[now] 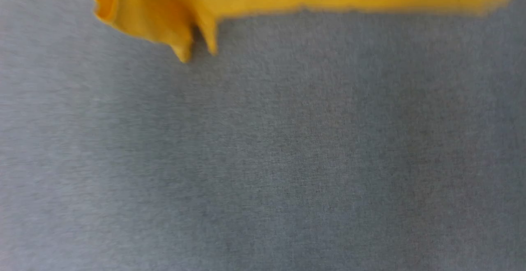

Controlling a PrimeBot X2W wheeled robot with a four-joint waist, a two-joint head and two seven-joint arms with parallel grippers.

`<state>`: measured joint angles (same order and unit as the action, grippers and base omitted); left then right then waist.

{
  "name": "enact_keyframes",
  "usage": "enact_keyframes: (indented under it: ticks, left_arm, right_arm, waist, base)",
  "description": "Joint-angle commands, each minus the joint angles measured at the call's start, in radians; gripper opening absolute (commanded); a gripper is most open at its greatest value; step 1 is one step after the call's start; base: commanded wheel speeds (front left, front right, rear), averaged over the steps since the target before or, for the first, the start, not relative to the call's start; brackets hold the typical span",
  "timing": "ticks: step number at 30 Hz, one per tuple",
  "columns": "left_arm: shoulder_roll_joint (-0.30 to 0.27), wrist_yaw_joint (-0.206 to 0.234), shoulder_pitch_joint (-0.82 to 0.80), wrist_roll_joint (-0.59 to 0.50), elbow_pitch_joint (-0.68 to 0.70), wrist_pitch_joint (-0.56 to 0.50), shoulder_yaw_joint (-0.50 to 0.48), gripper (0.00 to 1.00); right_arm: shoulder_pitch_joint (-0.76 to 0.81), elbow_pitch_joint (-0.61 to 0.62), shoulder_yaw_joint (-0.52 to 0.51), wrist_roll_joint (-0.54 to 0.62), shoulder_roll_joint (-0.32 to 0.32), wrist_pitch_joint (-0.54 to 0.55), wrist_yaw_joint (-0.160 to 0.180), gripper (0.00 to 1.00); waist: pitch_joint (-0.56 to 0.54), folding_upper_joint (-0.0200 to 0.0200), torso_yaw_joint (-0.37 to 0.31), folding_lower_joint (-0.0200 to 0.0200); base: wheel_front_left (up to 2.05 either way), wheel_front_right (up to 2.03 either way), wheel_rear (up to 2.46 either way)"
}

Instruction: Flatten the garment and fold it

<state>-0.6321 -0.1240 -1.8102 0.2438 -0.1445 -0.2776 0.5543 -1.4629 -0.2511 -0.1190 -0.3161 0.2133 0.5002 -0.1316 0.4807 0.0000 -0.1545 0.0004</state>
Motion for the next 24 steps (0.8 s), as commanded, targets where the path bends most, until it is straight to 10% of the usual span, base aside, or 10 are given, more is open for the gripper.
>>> enact_keyframes:
  ticks: [1,11,24]
  left_arm:
    - [-0.005,-0.006,-0.050,-0.038,-0.030,0.036,0.020,0.00]
    - [0.074,0.014,-0.264,-0.115,-0.144,0.236,0.034,0.00]
    - [0.061,-0.005,0.035,0.118,-0.026,0.337,0.126,0.00]
  right_arm:
    - [-0.039,-0.042,-0.015,0.018,-0.028,-0.044,0.001,0.00]
    - [-0.136,-0.150,-0.020,0.072,-0.022,-0.206,0.001,0.00]
    - [0.044,-0.052,0.121,-0.098,0.122,-0.252,0.001,0.00]
  waist:
    - [0.160,0.0000,-0.095,-0.0004]
    - [0.307,0.0000,-0.090,-0.0004]
    - [0.386,0.0000,0.018,-0.0004]
  base:
    - [0.00,0.00,0.00]
    - [0.00,0.00,0.00]
    - [0.00,0.00,0.00]
